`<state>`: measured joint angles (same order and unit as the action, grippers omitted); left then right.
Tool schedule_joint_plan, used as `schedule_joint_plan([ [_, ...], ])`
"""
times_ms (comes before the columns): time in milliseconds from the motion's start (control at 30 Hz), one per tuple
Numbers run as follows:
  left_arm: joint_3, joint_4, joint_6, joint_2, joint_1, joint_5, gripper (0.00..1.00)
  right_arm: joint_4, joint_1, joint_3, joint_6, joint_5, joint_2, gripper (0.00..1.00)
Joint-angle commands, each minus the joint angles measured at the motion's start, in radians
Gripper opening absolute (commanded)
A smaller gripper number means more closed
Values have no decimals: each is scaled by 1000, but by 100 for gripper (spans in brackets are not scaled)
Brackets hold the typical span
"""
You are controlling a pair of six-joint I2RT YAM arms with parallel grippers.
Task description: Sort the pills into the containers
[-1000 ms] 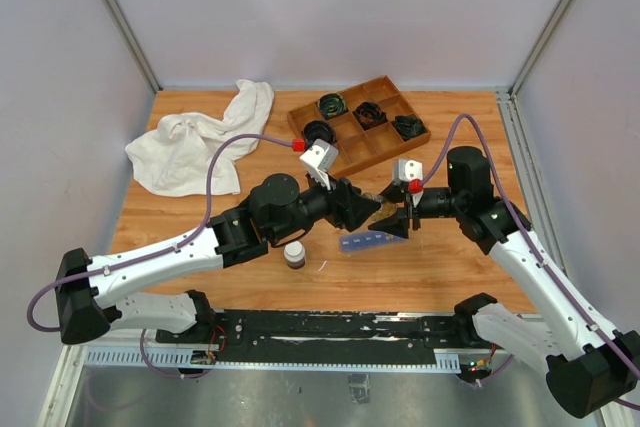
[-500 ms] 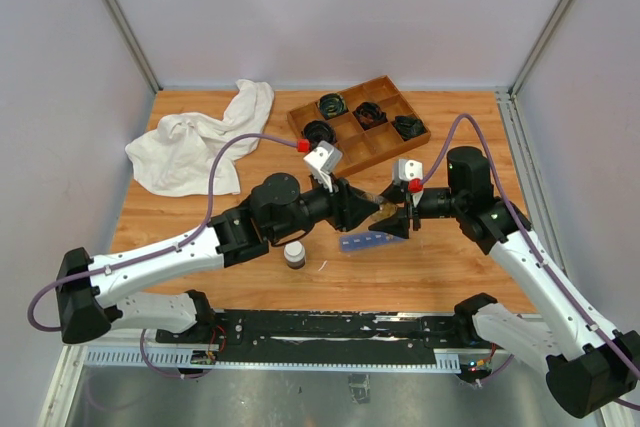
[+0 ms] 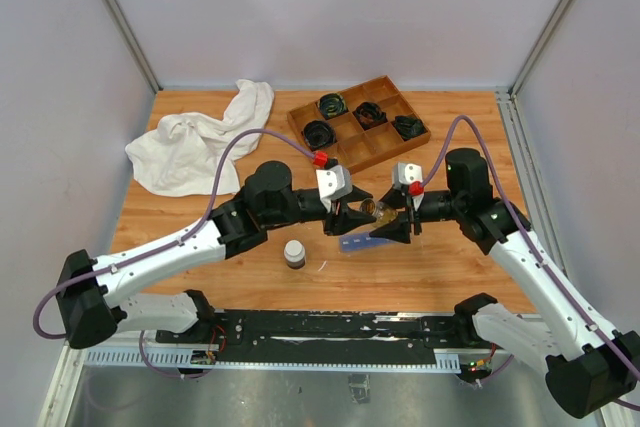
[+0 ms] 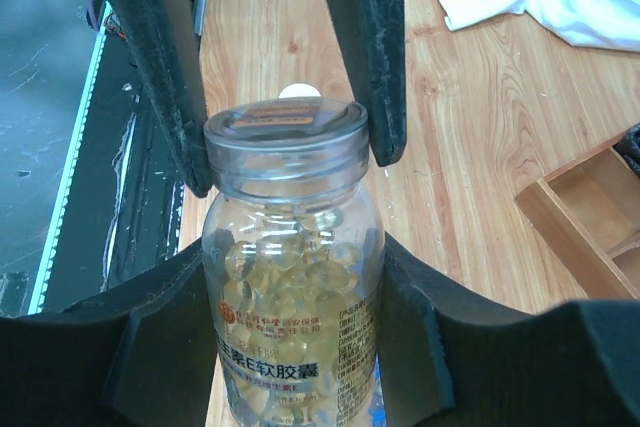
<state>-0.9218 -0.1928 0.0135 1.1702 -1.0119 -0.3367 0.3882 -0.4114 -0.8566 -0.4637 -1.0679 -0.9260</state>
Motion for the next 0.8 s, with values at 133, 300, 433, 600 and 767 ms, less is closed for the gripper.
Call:
schedule_joint_plan([
  [133,-96,256,329,87,102,-402,35,-81,18,-13,22,-22,15,5],
  [300,-123,202,274,96,105,-345,51,-81,20,-13,20,-22,16,5],
  [433,-41,35,174,2,105,-255,82,-80,22,-13,19,-21,16,5],
  [600,70,-95,81,-149,105,-161,99,-81,22,-13,19,-21,16,5],
  [767,148,-110,-50,-257,105,-68,99,-81,21,-12,19,-24,15,5],
])
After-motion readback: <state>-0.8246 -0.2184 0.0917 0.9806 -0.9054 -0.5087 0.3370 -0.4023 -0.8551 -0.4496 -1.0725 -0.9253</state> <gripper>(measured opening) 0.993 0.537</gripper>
